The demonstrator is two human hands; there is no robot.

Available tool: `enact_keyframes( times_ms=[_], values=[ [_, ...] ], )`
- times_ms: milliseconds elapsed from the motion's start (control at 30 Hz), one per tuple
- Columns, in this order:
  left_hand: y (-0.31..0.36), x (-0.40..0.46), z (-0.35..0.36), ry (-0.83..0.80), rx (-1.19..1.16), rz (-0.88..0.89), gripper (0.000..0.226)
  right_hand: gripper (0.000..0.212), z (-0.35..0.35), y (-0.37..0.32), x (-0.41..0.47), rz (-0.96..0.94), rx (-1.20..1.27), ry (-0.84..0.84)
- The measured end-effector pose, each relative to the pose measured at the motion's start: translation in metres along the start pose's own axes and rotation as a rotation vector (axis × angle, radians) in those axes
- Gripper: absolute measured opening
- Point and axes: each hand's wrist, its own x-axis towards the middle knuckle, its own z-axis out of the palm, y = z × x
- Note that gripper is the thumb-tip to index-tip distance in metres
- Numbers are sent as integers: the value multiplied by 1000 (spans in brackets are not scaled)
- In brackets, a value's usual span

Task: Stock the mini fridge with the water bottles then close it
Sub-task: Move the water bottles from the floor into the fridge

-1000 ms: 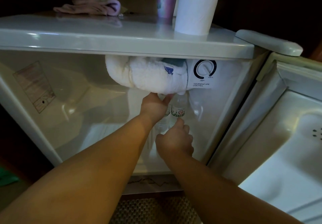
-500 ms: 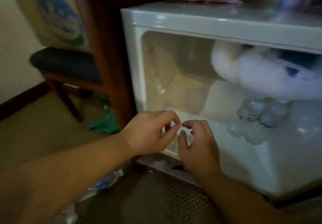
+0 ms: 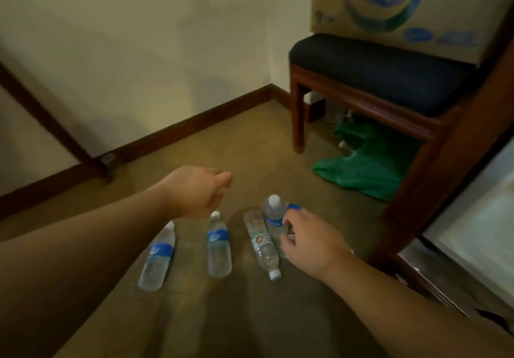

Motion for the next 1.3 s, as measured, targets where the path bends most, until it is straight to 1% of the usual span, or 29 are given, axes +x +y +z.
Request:
enact_keyframes(
  times_ms=[67,167,233,300,400,533,600,667,700,767,833,867,933,967,1000,1033,1067,1100,1167,1233,1300],
  values=[
    [-18,-15,28,-131,-56,-194,39,22,24,-18,14,39,-35,-152],
    [-26,-39,73,-231,-283,-543,57,19,61,-44,27,49,10,-290],
    [-21,-55,108,-274,-438,-798,68,31,85,-62,36,47,41,-372],
    [-12,-69,144,-323,-545,-977,78,45,113,-76,47,67,61,-425],
    [-1,-86,187,-359,-646,-1148,86,60,156,-90,64,231,156,-419],
    [2,-98,231,-277,-801,-1266,88,73,206,-99,83,415,233,-306],
    [-2,-101,248,-208,-807,-1321,90,78,224,-101,92,464,281,-292],
    [-6,-103,259,-157,-740,-1413,94,85,234,-99,100,459,301,-307],
    [-8,-105,263,-174,-710,-1437,93,87,236,-99,103,457,299,-326],
    [-7,-105,268,-236,-687,-1430,87,81,234,-99,104,473,271,-364],
    [5,-105,269,-260,-686,-1418,84,77,226,-95,95,495,174,-418],
    [15,-106,269,-278,-700,-1407,85,75,222,-90,87,499,106,-470],
    [41,-111,268,-365,-740,-1379,95,71,214,-80,68,517,-11,-620],
    [54,-113,268,-430,-758,-1371,101,73,210,-77,60,541,-52,-703],
    [64,-113,268,-493,-771,-1371,107,81,207,-74,55,558,-84,-768],
    [69,-112,266,-528,-783,-1382,113,92,204,-72,55,555,-110,-798],
    [71,-108,264,-533,-794,-1392,117,100,202,-70,57,523,-112,-773],
    [69,-102,261,-517,-806,-1381,122,103,201,-69,61,472,-91,-712],
    [60,-86,257,-499,-836,-1271,127,95,202,-70,70,399,-9,-601],
    [57,-71,253,-511,-881,-1167,119,84,208,-71,75,385,-6,-577],
    [60,-58,254,-490,-901,-1125,95,81,216,-71,78,414,-35,-596]
  ],
)
